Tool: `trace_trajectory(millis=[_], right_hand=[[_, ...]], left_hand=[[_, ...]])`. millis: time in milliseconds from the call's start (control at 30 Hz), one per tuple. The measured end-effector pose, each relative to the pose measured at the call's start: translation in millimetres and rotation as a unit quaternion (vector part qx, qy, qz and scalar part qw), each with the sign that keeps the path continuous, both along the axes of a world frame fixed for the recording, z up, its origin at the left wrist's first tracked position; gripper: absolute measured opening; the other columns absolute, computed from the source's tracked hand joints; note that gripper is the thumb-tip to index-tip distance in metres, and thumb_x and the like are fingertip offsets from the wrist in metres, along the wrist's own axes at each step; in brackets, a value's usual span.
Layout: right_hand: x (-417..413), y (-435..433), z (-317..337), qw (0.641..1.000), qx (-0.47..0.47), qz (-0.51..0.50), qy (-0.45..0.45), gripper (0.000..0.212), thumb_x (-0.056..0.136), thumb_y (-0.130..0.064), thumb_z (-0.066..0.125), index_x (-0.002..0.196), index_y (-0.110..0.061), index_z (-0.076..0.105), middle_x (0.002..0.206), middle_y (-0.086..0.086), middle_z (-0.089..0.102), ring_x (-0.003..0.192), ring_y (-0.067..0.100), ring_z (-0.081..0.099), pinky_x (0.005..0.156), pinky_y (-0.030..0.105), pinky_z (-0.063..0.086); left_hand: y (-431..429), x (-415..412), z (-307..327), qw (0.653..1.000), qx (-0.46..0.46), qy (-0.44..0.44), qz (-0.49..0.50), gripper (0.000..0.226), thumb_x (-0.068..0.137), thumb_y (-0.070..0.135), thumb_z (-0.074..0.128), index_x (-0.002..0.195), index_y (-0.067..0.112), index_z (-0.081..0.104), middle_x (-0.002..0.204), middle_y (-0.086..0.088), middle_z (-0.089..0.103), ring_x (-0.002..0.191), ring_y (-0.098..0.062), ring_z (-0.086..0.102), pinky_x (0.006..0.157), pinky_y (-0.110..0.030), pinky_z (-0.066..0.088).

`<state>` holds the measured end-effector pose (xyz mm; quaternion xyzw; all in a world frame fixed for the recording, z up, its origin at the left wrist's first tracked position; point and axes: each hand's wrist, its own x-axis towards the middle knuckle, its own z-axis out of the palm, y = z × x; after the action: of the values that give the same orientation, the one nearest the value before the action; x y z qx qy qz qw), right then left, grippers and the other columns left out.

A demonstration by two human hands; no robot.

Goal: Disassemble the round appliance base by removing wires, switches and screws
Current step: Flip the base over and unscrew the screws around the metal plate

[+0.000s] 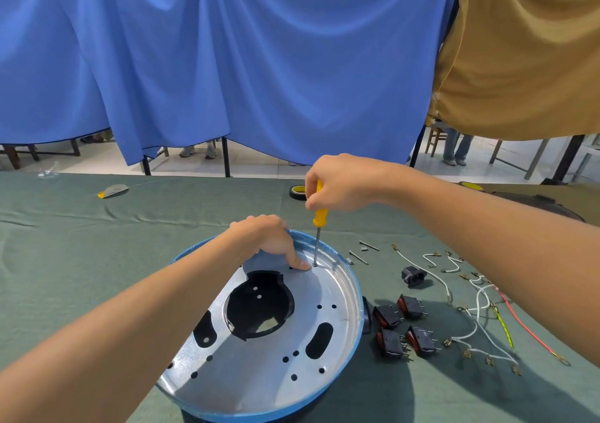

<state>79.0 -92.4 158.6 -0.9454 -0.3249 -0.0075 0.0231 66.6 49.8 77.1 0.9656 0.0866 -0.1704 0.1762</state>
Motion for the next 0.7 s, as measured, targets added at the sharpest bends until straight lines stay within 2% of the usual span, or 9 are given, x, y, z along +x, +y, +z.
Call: trace_trajectory(millis=[67,167,233,300,367,467,533,633,700], right_hand=[[-1,0,4,1.000,-0.015,-0.002,0.025,0.021,0.088,-0.036,0.058,0.093,-0.019,0.068,0.090,0.004,0.066,0.080,0.022,0.061,0.054,0.027,0.043],[0,0,2,1.000,-0.007,-0.023,-0.004,0.052,0.091,-0.058,0.049,0.065,-0.013,0.053,0.063,0.004,0.052,0.059,0.021,0.049,0.049,0.029,0.035],[-1,-1,-2,0.999,0.014,-0.028,-0.035,0.051,0.092,-0.049,0.053,0.059,-0.010,0.047,0.056,0.008,0.044,0.055,0.022,0.039,0.050,0.028,0.029],[-1,-2,-3,0.999,0.022,-0.023,-0.018,0.033,0.088,-0.033,0.057,0.079,-0.001,0.064,0.076,0.022,0.062,0.063,0.022,0.041,0.053,0.028,0.033],[0,-4,-3,0.999,0.023,-0.028,0.016,0.036,0.085,-0.034,0.056,0.098,-0.003,0.068,0.096,0.019,0.068,0.068,0.022,0.049,0.053,0.027,0.039],[2,-7,-6,0.998,0.032,-0.056,-0.004,0.056,0.090,-0.060,0.048,0.067,-0.008,0.055,0.063,0.007,0.054,0.057,0.020,0.045,0.048,0.028,0.033],[3,-9,-7,0.996,0.052,-0.063,-0.027,0.057,0.093,-0.056,0.048,0.059,-0.010,0.046,0.056,0.002,0.041,0.052,0.018,0.037,0.048,0.028,0.026],[3,-10,-6,0.997,0.060,-0.038,0.001,0.034,0.085,-0.033,0.060,0.089,0.000,0.067,0.070,0.017,0.053,0.061,0.019,0.038,0.051,0.027,0.030],[4,-8,-7,0.997,0.060,-0.041,0.016,0.036,0.082,-0.035,0.062,0.097,-0.002,0.068,0.089,0.023,0.064,0.065,0.018,0.042,0.057,0.028,0.034]], left_hand=[[0,0,0,1.000,0.001,-0.002,-0.001,0.076,0.066,0.056,0.079,0.128,0.021,0.052,0.127,-0.005,0.052,0.117,-0.031,0.048,0.102,-0.046,0.042],[0,-1,0,1.000,0.003,-0.004,-0.001,0.077,0.066,0.056,0.078,0.130,0.022,0.050,0.129,-0.004,0.051,0.119,-0.031,0.047,0.102,-0.046,0.041],[0,-1,1,1.000,0.001,-0.004,-0.001,0.076,0.066,0.056,0.078,0.129,0.023,0.051,0.128,-0.004,0.051,0.118,-0.030,0.048,0.101,-0.046,0.043],[0,-2,1,1.000,-0.002,-0.003,-0.001,0.074,0.066,0.055,0.079,0.127,0.022,0.052,0.126,-0.005,0.052,0.117,-0.031,0.048,0.101,-0.046,0.043],[0,-2,1,1.000,-0.004,-0.003,-0.001,0.072,0.067,0.054,0.079,0.125,0.021,0.053,0.125,-0.005,0.053,0.116,-0.031,0.049,0.101,-0.046,0.043],[0,-2,1,1.000,-0.012,-0.002,-0.003,0.072,0.067,0.052,0.080,0.126,0.019,0.053,0.125,-0.005,0.054,0.116,-0.031,0.050,0.101,-0.045,0.043],[0,-2,2,1.000,-0.016,-0.001,-0.003,0.072,0.068,0.051,0.080,0.126,0.018,0.053,0.125,-0.005,0.054,0.116,-0.030,0.050,0.101,-0.045,0.043],[0,-2,2,1.000,-0.017,-0.004,-0.004,0.071,0.068,0.051,0.080,0.125,0.017,0.053,0.124,-0.006,0.055,0.114,-0.030,0.051,0.101,-0.045,0.044],[0,-2,1,1.000,-0.019,-0.003,-0.004,0.072,0.067,0.050,0.080,0.125,0.017,0.053,0.123,-0.006,0.055,0.114,-0.030,0.051,0.101,-0.046,0.043]])
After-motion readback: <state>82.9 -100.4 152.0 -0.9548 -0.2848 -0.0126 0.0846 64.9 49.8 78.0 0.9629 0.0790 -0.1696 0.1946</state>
